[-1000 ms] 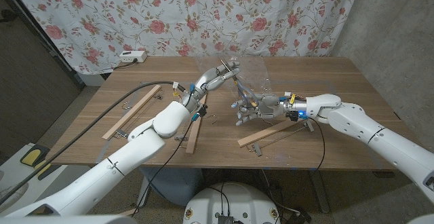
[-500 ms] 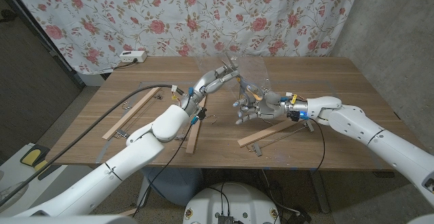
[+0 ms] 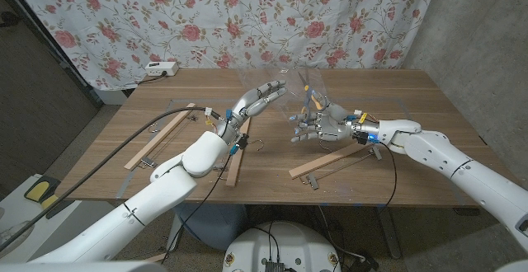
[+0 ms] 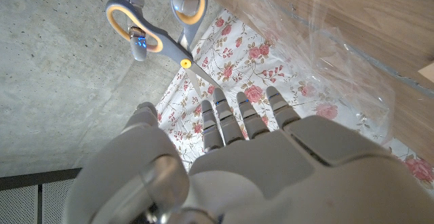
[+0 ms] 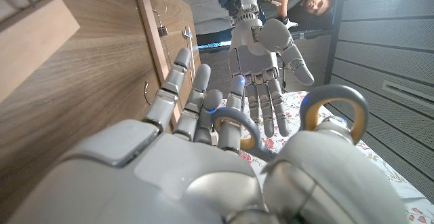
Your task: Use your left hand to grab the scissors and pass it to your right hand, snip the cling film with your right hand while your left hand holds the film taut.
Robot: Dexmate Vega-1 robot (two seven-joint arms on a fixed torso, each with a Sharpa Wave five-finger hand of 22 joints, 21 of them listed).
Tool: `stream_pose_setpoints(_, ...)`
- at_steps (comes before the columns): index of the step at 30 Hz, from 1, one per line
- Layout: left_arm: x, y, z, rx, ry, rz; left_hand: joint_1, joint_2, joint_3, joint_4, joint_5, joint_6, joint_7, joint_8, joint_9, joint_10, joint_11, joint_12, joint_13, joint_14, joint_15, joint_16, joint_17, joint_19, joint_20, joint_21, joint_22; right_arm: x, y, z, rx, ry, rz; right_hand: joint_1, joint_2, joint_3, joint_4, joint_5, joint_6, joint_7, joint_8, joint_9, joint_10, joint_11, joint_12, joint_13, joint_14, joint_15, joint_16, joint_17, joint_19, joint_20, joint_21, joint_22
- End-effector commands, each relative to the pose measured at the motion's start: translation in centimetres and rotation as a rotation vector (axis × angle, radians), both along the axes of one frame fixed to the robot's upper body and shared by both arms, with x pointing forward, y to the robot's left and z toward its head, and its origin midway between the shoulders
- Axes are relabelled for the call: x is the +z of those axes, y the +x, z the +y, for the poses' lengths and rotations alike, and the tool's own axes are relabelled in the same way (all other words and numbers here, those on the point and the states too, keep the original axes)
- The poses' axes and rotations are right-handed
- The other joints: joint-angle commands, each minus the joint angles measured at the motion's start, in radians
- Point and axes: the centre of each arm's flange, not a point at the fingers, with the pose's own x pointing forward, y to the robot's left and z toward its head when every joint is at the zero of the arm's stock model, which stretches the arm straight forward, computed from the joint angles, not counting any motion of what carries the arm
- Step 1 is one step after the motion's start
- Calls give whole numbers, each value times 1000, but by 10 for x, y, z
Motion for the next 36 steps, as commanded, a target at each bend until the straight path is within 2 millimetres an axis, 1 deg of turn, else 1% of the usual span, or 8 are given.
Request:
stream_pose_setpoints(1, -7, 1, 6, 4, -22, 11, -3, -1, 4, -3, 7, 5, 0, 7, 3, 4, -7, 5, -1, 6, -2, 0, 3, 9, 3, 4, 1, 7, 0, -8, -41, 18, -3, 6, 13, -6, 4, 9, -53, 63, 6, -1, 10, -2, 5, 5, 9, 2, 1, 2, 7, 2, -5, 2)
stream_pose_setpoints(13, -10, 5, 7, -3, -40, 16, -4, -1, 5, -6, 7, 5, 0, 6, 3, 4, -4, 6, -2, 6, -1, 0, 3, 9, 3, 3, 1, 17, -7, -22, -108, -21, -20, 6, 17, -10, 6, 14, -56, 66, 5, -3, 10, -1, 4, 5, 10, 4, 2, 3, 10, 2, -7, 2)
stream_pose_setpoints(23, -4, 4, 16, 24, -42, -9, -5, -3, 6, -8, 7, 6, 0, 6, 3, 0, -4, 5, -3, 5, 0, -1, 3, 9, 3, 3, 2, 9, -11, -28, -146, -62, 20, 9, 21, -13, 6, 19, -55, 67, 5, -5, 15, 0, 4, 4, 14, 4, 3, 3, 14, 6, -9, 2)
stream_pose_setpoints(27, 3, 2, 20, 70, -29, -45, -4, -3, 7, -11, 6, 23, 2, 13, 3, -4, -2, 4, -4, 5, -1, -1, 3, 8, 2, 2, 2, 5, -14, -32, -154, -74, 40, 10, 24, -14, 7, 21, -56, 67, 5, -5, 17, 1, 2, 1, 13, 4, 3, 3, 13, 9, -11, 2)
stream_pose_setpoints(31, 10, -1, 26, 138, -8, -92, 0, -3, 12, -18, 6, 66, 2, 27, 3, -13, 1, 3, -5, 0, 3, -4, 2, 7, 4, 2, 2, 6, -18, -38, -169, -77, 42, 11, 27, -15, 7, 23, -54, 68, 6, -5, 16, 1, 1, 1, 13, 5, 3, 2, 11, 10, -13, 2)
stream_pose_setpoints(32, 13, -2, 29, 180, 10, -116, 1, -2, 13, -19, 6, 71, 2, 28, 3, -14, 3, 2, -5, 0, 3, -4, 2, 7, 3, 2, 2, 8, -20, -40, -174, -77, 39, 11, 28, -14, 7, 23, -54, 68, 5, -5, 17, 2, 1, 1, 14, 7, 3, 2, 12, 10, -13, 2)
stream_pose_setpoints(33, 13, -2, 29, 183, 10, -116, 2, -1, 14, -20, 6, 76, 0, 30, 3, -18, 4, 1, -5, 0, 4, -4, 2, 7, 3, 2, 2, 8, -20, -40, -175, -77, 39, 12, 28, -14, 7, 23, -53, 68, 6, -6, 17, 1, 1, 1, 14, 6, 3, 1, 12, 10, -13, 2)
stream_pose_setpoints(36, 20, -1, 38, 237, 27, -138, 3, -1, 15, -21, 6, 82, 2, 31, 3, -21, 5, 0, -5, -2, 3, -5, 2, 7, 3, 2, 2, 7, -23, -43, -178, -76, 52, 13, 30, -14, 7, 24, -54, 68, 6, -6, 17, 2, 1, 1, 14, 5, 2, 0, 12, 11, -14, 2)
